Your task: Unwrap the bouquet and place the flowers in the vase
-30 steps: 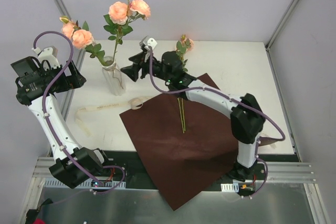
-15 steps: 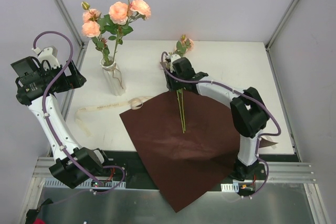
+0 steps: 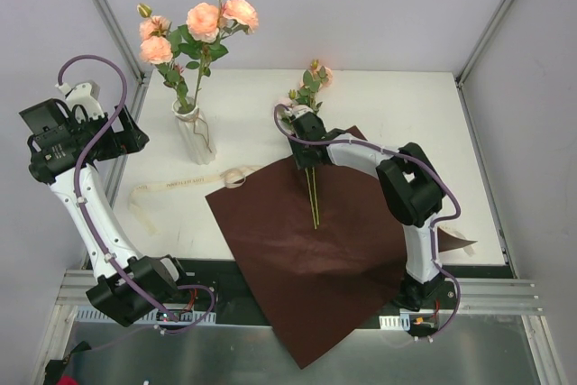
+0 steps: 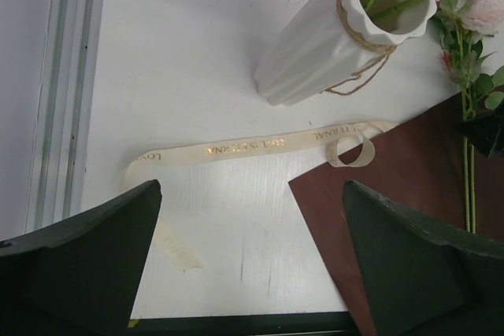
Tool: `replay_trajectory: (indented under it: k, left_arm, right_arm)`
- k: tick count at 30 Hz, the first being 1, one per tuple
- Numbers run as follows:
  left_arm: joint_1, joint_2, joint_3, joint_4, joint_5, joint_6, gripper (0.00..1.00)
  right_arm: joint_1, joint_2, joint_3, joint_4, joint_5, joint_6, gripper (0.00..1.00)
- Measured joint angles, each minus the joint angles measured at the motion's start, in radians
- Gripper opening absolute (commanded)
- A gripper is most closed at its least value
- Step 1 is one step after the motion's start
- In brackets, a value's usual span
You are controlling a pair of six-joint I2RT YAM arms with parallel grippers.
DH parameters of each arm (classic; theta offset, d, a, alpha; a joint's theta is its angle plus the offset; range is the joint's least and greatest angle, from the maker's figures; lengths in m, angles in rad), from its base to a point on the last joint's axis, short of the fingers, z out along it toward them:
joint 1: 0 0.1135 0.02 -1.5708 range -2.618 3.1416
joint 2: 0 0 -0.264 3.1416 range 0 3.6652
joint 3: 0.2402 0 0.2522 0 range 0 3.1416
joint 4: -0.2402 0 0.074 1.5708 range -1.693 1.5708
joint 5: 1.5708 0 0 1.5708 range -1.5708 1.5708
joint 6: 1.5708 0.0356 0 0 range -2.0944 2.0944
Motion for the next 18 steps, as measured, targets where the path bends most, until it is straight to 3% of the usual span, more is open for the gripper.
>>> replay_trajectory:
  k: [14, 18]
  left_arm:
    - [0.0, 0.0, -0.008, -0.001, 0.0, 0.002, 0.99]
    - [0.0, 0.0, -0.008, -0.001, 0.0, 0.002, 0.99]
  right_arm:
    - [0.004, 0.037, 0.033, 0.027, 0.029, 0.009, 0.39]
    - [0.009, 0.037, 0.033, 0.035, 0.034, 0.008, 0.28]
